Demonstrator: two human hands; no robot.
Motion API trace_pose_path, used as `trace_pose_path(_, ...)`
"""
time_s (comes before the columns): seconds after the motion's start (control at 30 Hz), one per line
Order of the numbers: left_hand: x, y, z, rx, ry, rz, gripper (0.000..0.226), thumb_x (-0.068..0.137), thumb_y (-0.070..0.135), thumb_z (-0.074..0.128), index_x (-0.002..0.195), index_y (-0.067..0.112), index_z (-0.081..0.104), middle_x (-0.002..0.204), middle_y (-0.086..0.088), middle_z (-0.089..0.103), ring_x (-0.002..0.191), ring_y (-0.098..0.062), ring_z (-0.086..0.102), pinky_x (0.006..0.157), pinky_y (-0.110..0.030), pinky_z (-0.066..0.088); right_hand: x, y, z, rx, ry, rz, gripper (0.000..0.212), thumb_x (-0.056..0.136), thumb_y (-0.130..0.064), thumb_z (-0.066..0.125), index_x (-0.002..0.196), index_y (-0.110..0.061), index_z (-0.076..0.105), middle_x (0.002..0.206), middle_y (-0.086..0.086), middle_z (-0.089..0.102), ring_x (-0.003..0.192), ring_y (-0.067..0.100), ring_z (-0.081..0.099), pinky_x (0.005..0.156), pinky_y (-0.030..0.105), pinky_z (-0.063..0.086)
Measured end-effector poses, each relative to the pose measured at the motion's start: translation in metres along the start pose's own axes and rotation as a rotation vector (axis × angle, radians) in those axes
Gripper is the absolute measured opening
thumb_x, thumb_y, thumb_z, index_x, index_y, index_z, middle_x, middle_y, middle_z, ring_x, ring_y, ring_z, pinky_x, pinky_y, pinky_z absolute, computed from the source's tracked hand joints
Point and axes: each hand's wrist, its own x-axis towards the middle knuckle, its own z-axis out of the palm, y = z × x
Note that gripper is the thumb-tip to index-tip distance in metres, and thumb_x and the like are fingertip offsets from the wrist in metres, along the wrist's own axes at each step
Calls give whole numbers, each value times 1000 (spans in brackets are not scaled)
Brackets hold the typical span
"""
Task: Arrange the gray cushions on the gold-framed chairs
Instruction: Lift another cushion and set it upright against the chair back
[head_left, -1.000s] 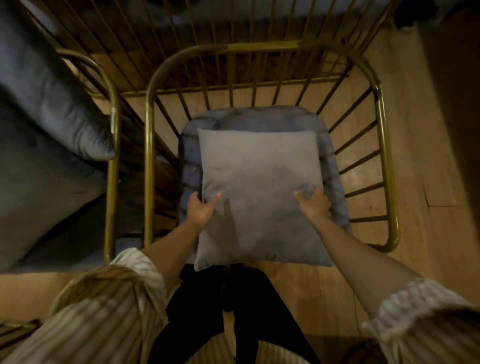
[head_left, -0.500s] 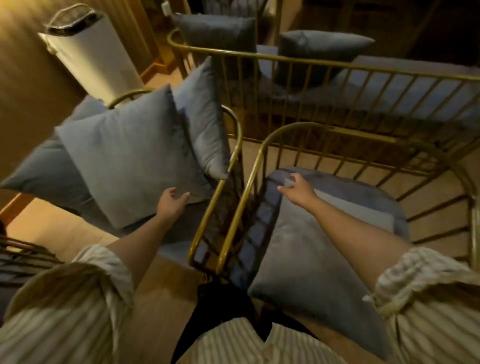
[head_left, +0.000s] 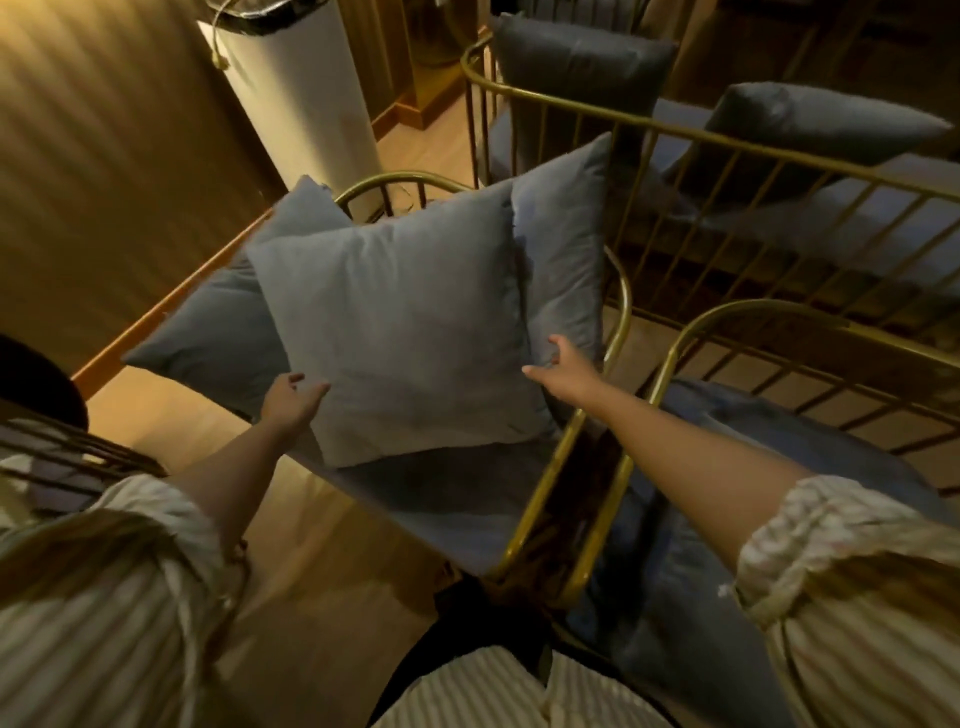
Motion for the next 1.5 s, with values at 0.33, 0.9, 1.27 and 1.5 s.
trace_pose_path(0.33,112,29,-39,-140,-68,-24,74,94,59,46,142,4,39,130,-9,52,121,-29,52,92,-41,44,84,-59,40,154,226,16,95,78,-47,76,151,-11,28,154,9,40,139,27,42,113,40,37)
trace_pose_path(0.9,125,123,-52,-536,-256,91,90,61,85,62,134,32,54,132,3,62,122,-22,58,108,-51,41,65,-67,13,471,402,-32,87,65,-46,85,139,-18,47,138,0,56,121,17,55,104,38,47)
trace_pose_path(1.27,6,325,-7,-225,-341,486,107,63,87,57,148,26,35,148,-1,46,134,-25,44,110,-46,29,-21,-26,-80,878,629,37,88,60,-60,83,129,-11,58,128,3,66,110,19,64,101,41,51)
trace_pose_path(1.5,-118,413,68,-242,-366,578,124,54,89,61,149,17,31,152,-4,42,138,-29,42,116,-50,30,-81,22,-197,1099,804,-79,94,37,-64,86,117,-19,67,117,0,72,108,18,68,100,41,53)
